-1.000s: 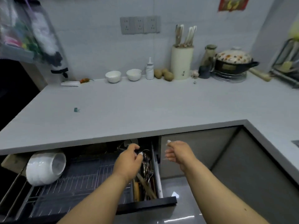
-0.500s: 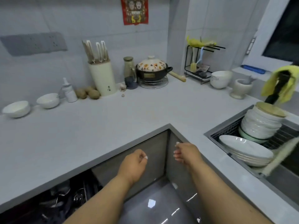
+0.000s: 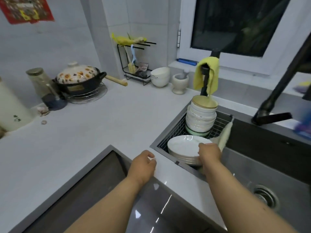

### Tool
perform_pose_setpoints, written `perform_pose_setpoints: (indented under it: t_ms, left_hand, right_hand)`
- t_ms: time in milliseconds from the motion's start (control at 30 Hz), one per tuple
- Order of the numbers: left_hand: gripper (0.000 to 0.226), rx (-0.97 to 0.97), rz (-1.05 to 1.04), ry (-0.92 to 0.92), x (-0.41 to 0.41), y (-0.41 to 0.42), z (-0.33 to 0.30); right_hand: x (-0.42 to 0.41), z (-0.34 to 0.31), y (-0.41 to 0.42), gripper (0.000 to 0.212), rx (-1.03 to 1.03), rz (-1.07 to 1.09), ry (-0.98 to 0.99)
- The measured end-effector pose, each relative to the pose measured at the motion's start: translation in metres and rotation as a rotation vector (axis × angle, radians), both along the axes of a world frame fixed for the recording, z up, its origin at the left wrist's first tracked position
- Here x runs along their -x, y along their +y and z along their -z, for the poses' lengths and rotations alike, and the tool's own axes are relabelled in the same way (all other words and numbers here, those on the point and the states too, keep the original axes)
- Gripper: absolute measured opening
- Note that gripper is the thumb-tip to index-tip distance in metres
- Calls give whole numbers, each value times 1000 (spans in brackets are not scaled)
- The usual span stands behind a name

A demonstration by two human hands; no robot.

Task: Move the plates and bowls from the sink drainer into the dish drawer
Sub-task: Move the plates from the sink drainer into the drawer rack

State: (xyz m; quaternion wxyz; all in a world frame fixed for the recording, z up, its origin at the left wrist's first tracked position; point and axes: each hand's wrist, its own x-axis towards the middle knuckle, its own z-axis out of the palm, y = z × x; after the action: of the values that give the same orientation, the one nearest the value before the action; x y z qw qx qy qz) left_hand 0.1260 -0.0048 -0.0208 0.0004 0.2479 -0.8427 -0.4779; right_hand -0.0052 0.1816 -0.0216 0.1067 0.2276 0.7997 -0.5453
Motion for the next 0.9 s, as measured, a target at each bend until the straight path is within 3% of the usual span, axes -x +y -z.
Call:
perform_pose_setpoints:
  t_ms: [133,500,600,767,900]
  left_hand:
    - [12,-8,40,-36,31,15,5]
    - [9,-18,27,-115,73,20,19]
    - [9,-15,23,-120,79,22,16]
    - [8,-28,-11,-128,86,24,16]
    - [10,-76,-65,-121,87,24,15]
  right_hand:
    - [17,4,22,46,-215,38,-78]
    - [48,12,29,40,-573,-196,-225]
    - [54,9,33,26,-471,-195,-192]
    - [56,9,30,9,53,22,-162]
    - [53,-3,28,9,180,79,-161]
